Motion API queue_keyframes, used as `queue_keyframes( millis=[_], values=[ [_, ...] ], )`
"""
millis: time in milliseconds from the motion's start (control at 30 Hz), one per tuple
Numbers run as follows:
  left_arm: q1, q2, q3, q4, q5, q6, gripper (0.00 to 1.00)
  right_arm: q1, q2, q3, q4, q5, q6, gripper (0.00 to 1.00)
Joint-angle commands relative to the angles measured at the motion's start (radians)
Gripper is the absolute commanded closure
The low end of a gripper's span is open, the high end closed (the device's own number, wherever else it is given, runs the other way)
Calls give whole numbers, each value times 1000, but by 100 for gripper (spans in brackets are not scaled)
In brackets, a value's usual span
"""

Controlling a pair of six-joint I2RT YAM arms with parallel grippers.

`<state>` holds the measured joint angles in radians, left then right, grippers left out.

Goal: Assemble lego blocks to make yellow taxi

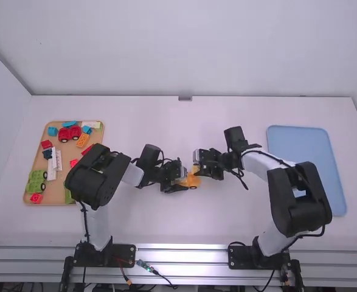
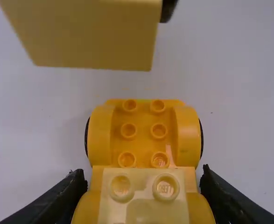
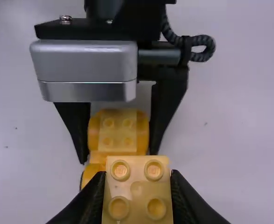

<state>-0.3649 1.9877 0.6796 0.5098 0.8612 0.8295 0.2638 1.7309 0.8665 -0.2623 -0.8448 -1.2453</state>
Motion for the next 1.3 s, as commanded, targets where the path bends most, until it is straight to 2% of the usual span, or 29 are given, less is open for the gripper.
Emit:
queue_keyframes(
  millis=[0,67,167,600,1000,1267],
  values=[
    [5,8,-6,-3,13,-3,38,2,-38,-70,45,18,70,100],
    [4,8,-5,-4,21,-3,37,14,-49,-123,123,8,68,96],
    [5,8,-6,-3,29,-3,39,27,-48,-141,158,10,89,94],
    [4,8,-26,-4,40,57,43,43,53,-137,208,-23,90,93],
    [4,8,-26,-4,40,57,44,85,77,-137,217,-18,91,93],
    [4,8,-26,-3,39,57,45,83,83,-137,214,-19,97,94]
  ],
)
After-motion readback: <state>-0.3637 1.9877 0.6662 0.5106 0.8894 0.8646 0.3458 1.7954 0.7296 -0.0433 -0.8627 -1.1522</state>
